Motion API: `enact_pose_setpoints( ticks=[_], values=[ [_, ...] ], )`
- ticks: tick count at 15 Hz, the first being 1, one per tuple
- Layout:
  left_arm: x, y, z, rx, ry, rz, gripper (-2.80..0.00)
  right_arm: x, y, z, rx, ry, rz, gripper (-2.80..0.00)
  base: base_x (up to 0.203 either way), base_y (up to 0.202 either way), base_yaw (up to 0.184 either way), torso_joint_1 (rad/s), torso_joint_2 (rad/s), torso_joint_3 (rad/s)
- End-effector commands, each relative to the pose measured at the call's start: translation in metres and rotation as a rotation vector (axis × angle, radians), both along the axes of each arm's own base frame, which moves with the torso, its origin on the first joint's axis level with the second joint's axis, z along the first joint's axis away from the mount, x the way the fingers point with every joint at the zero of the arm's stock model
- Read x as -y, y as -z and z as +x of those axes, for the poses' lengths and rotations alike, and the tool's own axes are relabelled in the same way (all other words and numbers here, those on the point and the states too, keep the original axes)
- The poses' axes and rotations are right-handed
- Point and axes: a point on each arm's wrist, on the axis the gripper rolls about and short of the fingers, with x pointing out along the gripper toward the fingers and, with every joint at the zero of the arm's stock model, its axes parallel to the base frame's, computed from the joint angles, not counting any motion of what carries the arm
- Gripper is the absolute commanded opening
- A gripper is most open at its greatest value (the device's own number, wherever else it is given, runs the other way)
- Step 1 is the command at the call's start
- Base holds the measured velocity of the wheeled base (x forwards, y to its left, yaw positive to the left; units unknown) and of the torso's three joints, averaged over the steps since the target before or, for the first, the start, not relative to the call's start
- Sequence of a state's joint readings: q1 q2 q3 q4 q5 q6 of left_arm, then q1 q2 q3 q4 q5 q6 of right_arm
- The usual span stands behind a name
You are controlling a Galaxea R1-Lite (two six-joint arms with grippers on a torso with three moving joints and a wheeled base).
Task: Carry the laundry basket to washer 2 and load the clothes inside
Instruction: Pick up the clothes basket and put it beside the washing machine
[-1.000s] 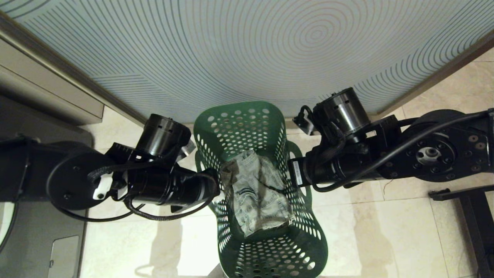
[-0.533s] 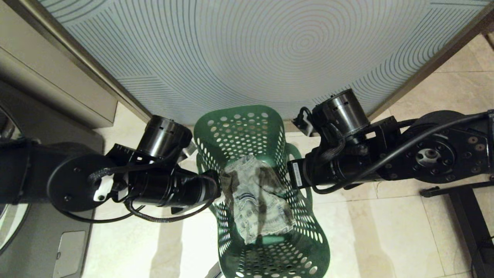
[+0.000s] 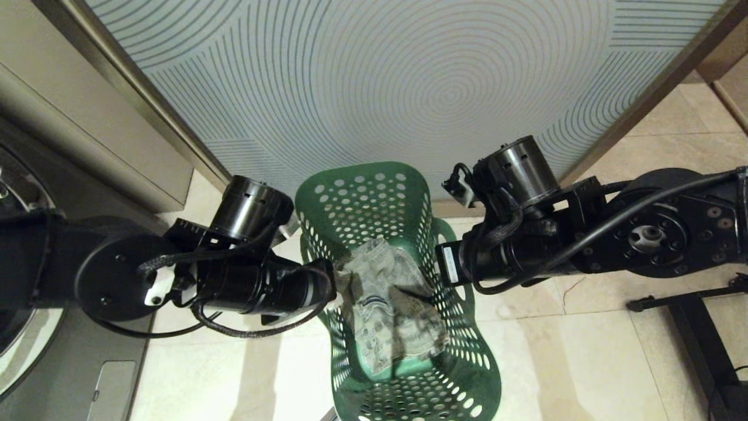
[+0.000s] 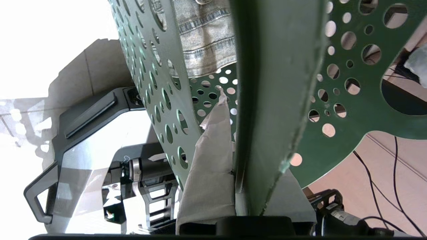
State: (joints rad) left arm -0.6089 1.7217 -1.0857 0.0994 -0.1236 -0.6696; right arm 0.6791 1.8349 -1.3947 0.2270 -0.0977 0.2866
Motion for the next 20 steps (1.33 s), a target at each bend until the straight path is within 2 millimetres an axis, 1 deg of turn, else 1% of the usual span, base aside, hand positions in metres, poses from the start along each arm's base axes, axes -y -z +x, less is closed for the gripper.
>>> enact_pose_setpoints(
  ticks=[1,10,20],
  values=[
    [0.0013,0.0003,-0.0007,-0.003,0.003,-0.002,-2.80,-0.0002,0.0006,0.0000,-0.002,0.000,-0.002,-2.80,0.000,0.000,0.000,0.009,0.00,0.262],
    [0.0042,0.0006,-0.0030,-0.004,0.015,-0.001,-2.80,0.0007,-0.0011,-0.0011,0.002,0.000,-0.001,-2.80,0.000,0.000,0.000,0.002,0.00,0.193],
    [0.0082,0.0012,-0.0060,-0.011,0.032,0.001,-2.80,0.0012,0.0022,-0.0016,-0.005,0.003,-0.007,-2.80,0.000,0.000,0.000,0.004,0.00,0.203]
  ],
)
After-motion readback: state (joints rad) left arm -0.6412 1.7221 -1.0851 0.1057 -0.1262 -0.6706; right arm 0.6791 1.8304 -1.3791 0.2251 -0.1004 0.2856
